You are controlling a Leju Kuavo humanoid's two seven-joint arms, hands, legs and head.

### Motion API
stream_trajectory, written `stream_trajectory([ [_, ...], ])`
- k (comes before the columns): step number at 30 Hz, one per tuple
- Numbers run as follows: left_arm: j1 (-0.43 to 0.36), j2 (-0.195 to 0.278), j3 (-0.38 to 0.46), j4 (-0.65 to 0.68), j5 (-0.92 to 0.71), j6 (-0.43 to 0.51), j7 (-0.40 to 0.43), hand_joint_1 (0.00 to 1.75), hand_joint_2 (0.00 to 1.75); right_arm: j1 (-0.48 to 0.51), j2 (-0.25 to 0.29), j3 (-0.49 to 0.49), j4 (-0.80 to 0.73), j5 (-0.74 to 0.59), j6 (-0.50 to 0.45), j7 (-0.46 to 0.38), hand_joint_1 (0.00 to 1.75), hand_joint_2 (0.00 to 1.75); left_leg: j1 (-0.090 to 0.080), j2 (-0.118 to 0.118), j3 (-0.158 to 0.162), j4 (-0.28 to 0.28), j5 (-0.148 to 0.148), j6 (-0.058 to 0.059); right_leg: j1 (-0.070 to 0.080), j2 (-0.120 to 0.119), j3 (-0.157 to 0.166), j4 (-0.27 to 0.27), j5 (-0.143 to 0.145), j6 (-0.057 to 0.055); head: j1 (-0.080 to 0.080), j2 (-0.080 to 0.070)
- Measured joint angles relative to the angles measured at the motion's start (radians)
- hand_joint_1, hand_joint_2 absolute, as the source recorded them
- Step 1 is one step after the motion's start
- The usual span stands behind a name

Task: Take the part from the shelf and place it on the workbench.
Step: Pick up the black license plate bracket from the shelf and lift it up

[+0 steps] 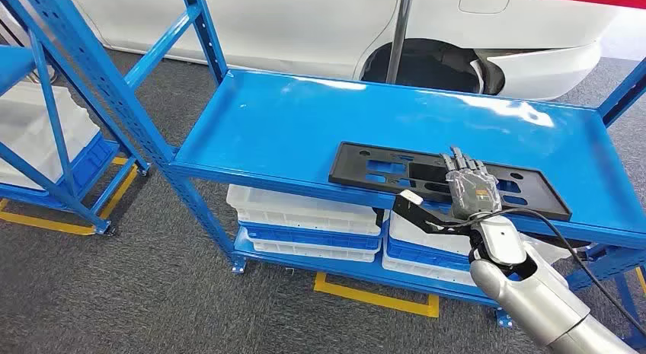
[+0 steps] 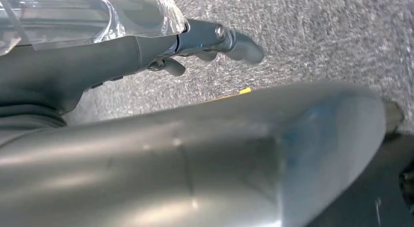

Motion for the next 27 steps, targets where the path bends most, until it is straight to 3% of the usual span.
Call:
stream_trajectory([
  [12,-0.003,-0.004,0.000,0.000,0.001,-0.007,0.000,0.00,0.00,0.040,-0.039,-0.027,-0.062,-0.008,0.015,0.022,0.00,1.75,0.000,0.001,0.000,0.000,-0.003,0.011,0.000,0.000,0.005,-0.011,0.002,0.008,0.000,0.000],
  [27,-0.004,-0.010,0.000,0.000,-0.001,-0.011,-0.011,0.00,0.00,0.071,-0.064,-0.050,-0.101,-0.016,0.018,0.032,0.00,1.75,0.006,0.002,0.001,-0.001,-0.001,0.010,0.003,0.000,0.004,-0.011,0.003,0.008,0.000,0.000],
])
